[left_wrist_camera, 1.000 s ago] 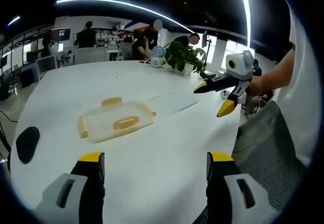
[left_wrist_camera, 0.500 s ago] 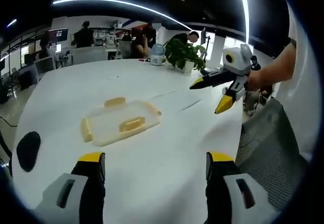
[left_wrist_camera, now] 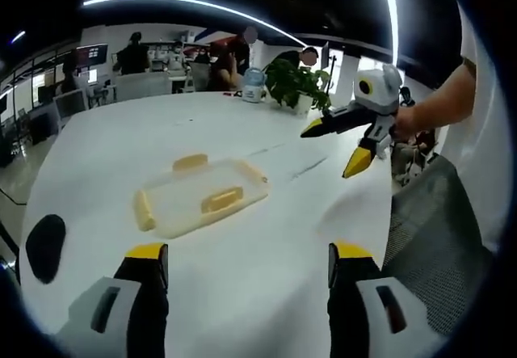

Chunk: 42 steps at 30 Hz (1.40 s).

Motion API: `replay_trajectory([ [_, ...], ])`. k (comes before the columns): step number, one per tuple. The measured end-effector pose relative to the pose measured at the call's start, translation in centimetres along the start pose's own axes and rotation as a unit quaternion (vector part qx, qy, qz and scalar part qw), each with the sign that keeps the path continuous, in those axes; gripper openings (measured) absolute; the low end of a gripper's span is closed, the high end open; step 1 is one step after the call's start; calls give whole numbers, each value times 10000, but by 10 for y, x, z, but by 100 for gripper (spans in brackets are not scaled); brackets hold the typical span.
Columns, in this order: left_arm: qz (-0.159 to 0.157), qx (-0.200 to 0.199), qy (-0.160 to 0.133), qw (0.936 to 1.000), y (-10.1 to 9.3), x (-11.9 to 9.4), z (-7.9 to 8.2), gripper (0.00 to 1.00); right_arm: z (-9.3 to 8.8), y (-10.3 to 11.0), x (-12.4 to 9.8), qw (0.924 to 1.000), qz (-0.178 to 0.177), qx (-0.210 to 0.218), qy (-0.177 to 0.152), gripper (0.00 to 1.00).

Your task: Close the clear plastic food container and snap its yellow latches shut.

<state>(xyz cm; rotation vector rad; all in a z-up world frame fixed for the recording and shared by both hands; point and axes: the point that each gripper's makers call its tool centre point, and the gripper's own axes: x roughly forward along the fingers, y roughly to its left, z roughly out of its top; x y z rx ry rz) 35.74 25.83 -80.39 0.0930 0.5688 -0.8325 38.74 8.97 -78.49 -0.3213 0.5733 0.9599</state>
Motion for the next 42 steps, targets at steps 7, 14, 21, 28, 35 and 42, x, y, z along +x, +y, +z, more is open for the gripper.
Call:
replay_trajectory([
  [7, -73, 69, 85, 9999, 7, 3, -1, 83, 6, -4, 8, 10000, 44, -80, 19, 77],
  [14, -77, 131, 121, 9998, 19, 5, 1, 82, 9, -8, 15, 9998, 107, -179, 70, 76],
  [21, -80, 255, 202, 9994, 31, 6, 1, 82, 13, -17, 21, 9995, 126, -271, 107, 76],
  [28, -101, 350, 241, 9990, 39, 8, 4, 82, 14, -21, 29, 9992, 172, -326, 161, 76],
  [35, -154, 503, 320, 9981, 46, 11, 5, 82, 13, -20, 36, 9982, 265, -474, 266, 75],
  [42, -214, 606, 411, 9971, 53, 17, 3, 81, 11, -21, 46, 9961, 444, -655, 388, 75],
])
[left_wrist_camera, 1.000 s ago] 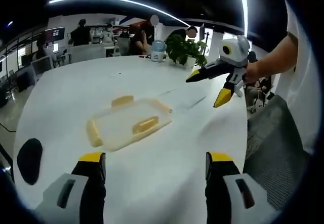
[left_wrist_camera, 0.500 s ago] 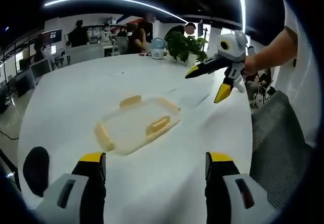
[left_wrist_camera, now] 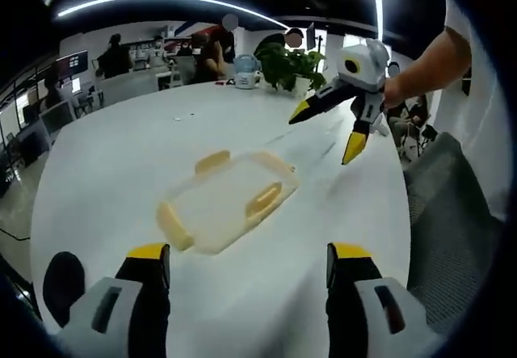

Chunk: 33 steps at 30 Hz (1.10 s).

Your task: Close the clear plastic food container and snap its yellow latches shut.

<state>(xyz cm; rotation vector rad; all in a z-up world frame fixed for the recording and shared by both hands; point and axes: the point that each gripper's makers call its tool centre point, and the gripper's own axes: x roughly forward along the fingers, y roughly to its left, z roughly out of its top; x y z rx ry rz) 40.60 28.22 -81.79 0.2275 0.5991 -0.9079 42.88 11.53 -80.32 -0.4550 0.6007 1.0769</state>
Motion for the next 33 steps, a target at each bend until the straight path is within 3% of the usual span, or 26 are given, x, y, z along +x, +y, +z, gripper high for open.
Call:
replay_trajectory([
  [21, -219, 509, 381, 9977, 28, 6, -5, 80, -9, -6, 28, 9971, 347, -531, 413, 74],
  [33, -410, 820, 599, 9940, 31, 17, -5, 78, -12, -10, 40, 9940, 522, -713, 639, 73],
])
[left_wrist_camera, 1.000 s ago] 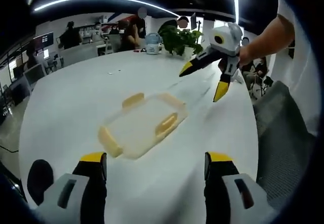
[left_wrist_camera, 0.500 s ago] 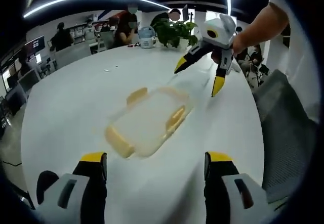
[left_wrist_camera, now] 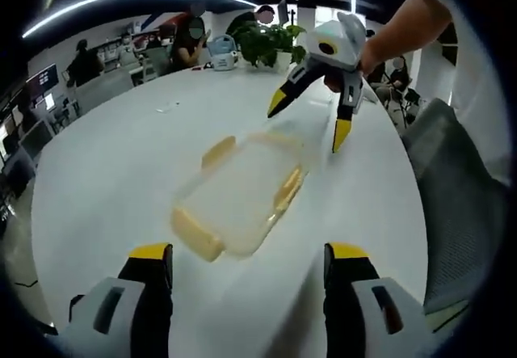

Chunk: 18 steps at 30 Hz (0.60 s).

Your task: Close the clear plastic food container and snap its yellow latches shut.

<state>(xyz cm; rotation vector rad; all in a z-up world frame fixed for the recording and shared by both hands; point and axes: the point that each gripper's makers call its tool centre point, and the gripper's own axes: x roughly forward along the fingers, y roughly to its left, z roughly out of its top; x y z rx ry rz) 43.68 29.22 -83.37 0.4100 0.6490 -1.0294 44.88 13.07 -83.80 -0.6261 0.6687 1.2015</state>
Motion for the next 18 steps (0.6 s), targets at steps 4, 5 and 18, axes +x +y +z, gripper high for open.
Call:
replay_trajectory([
  [4, -62, 129, 112, 9998, 2, 2, -5, 77, -1, -1, 5, 10000, 69, 0, 54, 73],
  [5, -82, 224, 175, 9996, 3, 3, -7, 77, -2, -2, 7, 9999, 71, -9, 72, 73],
  [18, -278, 670, 394, 9966, 11, 4, -9, 77, -6, -6, 17, 9993, 257, 22, 266, 73],
])
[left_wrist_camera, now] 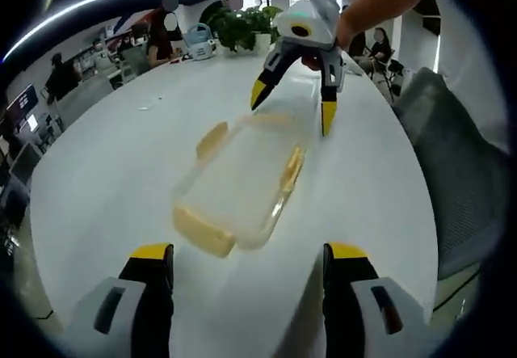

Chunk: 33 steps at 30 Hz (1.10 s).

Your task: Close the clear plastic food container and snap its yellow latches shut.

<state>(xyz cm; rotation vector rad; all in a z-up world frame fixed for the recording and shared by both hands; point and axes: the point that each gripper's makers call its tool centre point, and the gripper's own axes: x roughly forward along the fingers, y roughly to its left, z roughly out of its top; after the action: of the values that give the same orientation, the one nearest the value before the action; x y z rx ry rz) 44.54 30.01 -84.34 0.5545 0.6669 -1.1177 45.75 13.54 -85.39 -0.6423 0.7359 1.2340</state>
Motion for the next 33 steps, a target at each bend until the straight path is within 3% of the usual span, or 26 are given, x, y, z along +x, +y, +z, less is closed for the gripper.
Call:
replay_trajectory([
  [21, -358, 901, 434, 9943, 18, 11, 3, 74, -1, -6, 8, 9997, 152, -15, 170, 73],
  [23, -436, 1102, 516, 9916, 17, 12, 1, 73, 0, -8, 9, 9998, 145, -27, 164, 72],
  [33, -569, 1329, 615, 9876, 26, 14, 3, 72, 2, -9, 11, 9994, 260, -49, 211, 72],
])
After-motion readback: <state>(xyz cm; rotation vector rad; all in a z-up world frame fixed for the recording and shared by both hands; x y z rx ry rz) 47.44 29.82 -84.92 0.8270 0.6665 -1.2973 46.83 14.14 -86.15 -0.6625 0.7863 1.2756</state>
